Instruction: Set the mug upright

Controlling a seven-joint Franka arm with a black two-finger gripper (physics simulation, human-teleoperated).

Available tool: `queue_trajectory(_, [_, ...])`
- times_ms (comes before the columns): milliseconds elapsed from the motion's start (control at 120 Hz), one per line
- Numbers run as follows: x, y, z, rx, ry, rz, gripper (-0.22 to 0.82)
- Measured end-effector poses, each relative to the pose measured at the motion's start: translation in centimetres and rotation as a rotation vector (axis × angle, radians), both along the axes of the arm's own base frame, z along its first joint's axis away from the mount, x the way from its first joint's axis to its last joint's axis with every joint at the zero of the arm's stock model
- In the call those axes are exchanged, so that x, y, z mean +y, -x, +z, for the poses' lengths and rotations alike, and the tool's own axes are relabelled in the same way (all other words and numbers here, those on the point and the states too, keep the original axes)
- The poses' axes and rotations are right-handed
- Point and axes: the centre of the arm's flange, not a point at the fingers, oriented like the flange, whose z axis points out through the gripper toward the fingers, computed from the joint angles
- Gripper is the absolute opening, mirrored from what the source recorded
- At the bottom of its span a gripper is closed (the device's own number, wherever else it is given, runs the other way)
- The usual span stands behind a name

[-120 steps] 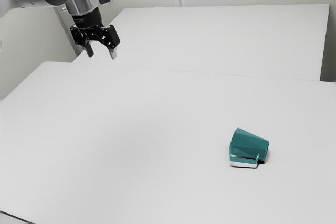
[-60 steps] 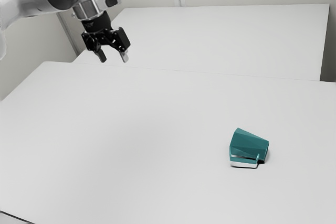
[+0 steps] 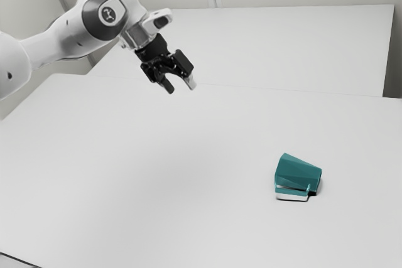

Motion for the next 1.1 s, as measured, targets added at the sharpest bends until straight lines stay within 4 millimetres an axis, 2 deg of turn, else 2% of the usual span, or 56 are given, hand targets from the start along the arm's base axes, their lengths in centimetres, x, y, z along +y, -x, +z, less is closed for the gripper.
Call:
queue_trajectory(142, [-0.8,-0.1,-1.7,-0.029,0.07,-0.021,0.58])
queue_trajectory(500, [-1.4,0.2,-6.5,-0.063,0.235,-0.046,0.58])
queue_trajectory(617, [-2.6,0.7,-8.8,-0.066,0.289,-0.049,0.58])
queue_trajectory(858, [-5.9,0.8,-11.8,-0.095,0.357,-0.082,0.58])
queue_trajectory(1100, [-7.6,0.4,-15.1,-0.102,0.414,-0.085,0.58])
